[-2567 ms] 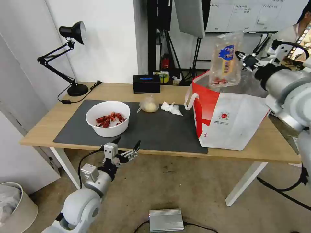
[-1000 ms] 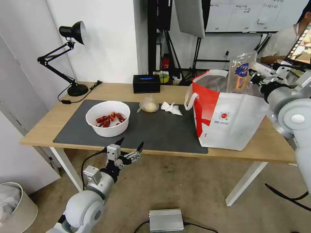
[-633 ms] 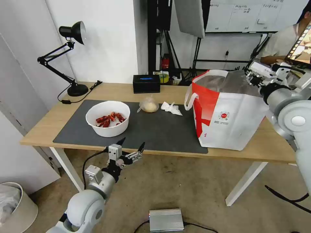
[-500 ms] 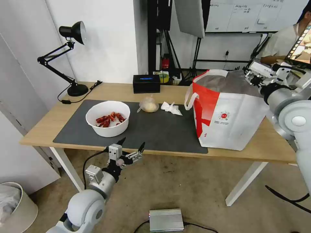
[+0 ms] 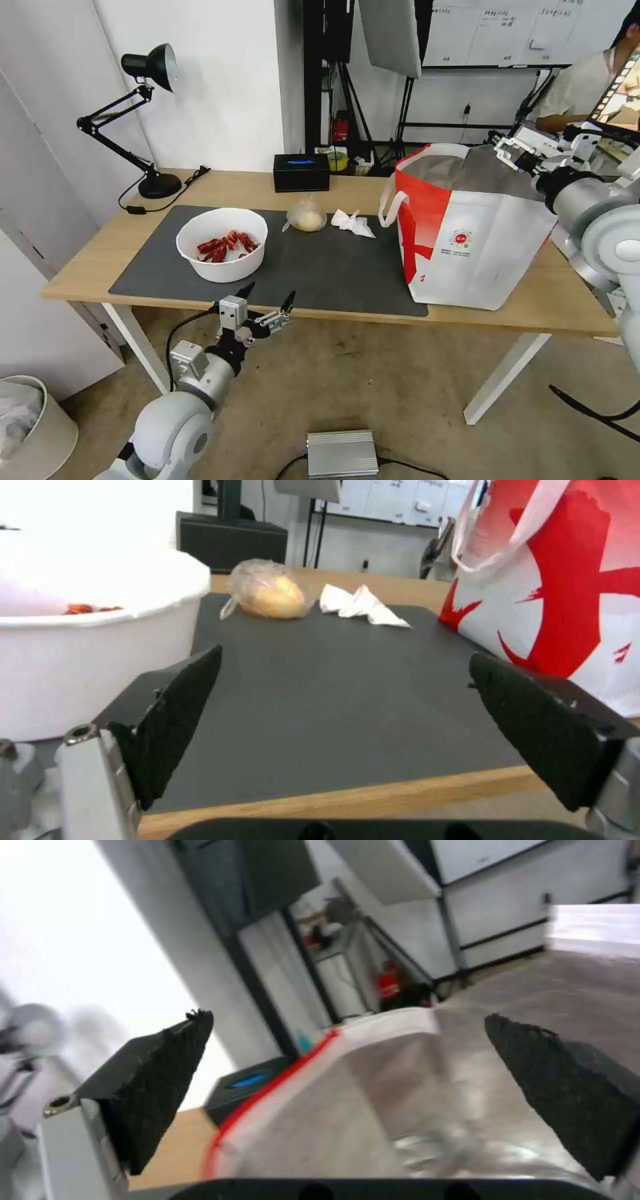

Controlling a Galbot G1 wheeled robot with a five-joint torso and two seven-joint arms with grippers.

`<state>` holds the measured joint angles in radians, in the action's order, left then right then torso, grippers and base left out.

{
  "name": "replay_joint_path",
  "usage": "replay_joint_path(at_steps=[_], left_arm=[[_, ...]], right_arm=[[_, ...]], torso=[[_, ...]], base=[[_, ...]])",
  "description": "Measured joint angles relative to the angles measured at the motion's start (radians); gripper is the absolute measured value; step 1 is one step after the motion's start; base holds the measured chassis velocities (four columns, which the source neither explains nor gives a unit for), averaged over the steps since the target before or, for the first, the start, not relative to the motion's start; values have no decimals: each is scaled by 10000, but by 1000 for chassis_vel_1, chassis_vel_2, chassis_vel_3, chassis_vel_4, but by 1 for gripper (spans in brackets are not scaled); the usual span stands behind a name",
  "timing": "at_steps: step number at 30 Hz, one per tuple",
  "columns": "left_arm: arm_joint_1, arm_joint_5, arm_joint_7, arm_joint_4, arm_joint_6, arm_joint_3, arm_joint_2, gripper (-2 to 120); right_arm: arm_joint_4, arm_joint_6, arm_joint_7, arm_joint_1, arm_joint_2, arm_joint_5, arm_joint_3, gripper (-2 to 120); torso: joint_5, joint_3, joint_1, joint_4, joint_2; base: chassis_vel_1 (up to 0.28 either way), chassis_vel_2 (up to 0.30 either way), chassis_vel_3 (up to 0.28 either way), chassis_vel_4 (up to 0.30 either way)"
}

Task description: Pick up the trash from the table and place it into the takeout bag.

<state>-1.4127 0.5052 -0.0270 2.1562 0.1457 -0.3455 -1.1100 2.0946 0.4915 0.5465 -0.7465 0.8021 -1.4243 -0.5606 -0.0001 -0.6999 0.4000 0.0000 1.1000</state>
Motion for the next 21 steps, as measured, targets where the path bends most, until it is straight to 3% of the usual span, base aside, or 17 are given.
replay_joint_path(at_steps=[10, 15, 21], left_arm=[[-194, 3, 19, 29, -289, -106, -64, 100], [-265, -150, 53, 53, -388, -293, -37, 100], [-315, -164, 76, -55, -504, -433, 12, 100]], right_arm=[[1372, 82, -1088, -1219, -332, 82, -179, 100], [1984, 288, -2596, -2639, -510, 1587, -326, 100], [2200, 495, -3318, -3224, -559, 2566, -161, 100]], torso=[[0, 0, 0, 0, 0], [2, 1, -1, -2, 0], [0, 0, -1, 0, 0]], base=[[0, 0, 0, 0], [0, 0, 0, 0], [0, 0, 0, 0]])
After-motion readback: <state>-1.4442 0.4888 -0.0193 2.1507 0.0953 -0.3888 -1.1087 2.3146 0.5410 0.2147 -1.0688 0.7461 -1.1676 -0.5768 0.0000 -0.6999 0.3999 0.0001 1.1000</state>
